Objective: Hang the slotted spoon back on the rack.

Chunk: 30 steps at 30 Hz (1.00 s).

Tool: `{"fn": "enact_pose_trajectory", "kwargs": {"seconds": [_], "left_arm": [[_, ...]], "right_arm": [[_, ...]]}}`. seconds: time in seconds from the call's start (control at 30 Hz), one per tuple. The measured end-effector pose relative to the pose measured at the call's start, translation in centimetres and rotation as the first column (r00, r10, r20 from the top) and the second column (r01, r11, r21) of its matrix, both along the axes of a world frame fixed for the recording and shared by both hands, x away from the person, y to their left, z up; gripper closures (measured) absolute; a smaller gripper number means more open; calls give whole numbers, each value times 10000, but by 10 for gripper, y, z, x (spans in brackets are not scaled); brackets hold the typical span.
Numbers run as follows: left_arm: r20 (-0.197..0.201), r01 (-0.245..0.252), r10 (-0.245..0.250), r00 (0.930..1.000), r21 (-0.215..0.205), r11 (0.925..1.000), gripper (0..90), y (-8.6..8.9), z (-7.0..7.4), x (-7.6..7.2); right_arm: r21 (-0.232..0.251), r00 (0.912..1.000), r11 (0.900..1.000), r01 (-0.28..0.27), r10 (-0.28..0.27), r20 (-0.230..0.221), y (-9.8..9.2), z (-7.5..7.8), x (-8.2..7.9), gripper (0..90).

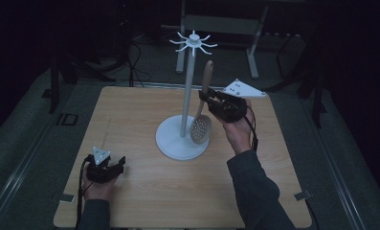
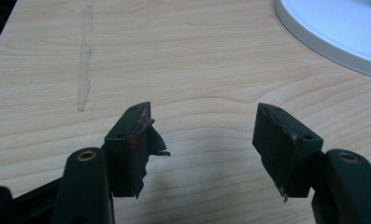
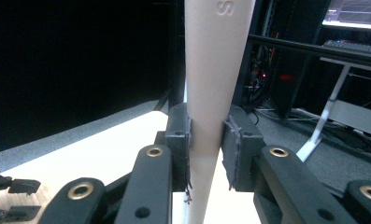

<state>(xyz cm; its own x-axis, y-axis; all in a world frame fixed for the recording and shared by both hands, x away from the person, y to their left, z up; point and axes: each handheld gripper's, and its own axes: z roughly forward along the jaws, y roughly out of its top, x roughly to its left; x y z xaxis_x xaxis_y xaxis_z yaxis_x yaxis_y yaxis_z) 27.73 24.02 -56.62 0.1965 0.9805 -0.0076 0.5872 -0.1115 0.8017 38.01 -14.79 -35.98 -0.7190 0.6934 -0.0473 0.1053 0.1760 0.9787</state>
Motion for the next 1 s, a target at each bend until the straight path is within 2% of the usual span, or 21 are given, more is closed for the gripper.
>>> {"fn": "enact_pose_trajectory", "kwargs": {"seconds": [0.13, 0.23, 1.0], "left_arm": [[42, -17, 17, 10000, -16, 10000, 381, 0, 0, 0], [38, -12, 13, 10000, -20, 10000, 381, 0, 0, 0], [18, -9, 9, 10000, -45, 10000, 381, 1, 0, 0]], "right_arm": [[-31, 10000, 10000, 23, -23, 20, 0, 2, -1, 739], [174, 10000, 9998, 69, -70, 18, -3, 4, 0, 739], [571, 10000, 9983, 75, -75, 10, -5, 18, 2, 739]]}}
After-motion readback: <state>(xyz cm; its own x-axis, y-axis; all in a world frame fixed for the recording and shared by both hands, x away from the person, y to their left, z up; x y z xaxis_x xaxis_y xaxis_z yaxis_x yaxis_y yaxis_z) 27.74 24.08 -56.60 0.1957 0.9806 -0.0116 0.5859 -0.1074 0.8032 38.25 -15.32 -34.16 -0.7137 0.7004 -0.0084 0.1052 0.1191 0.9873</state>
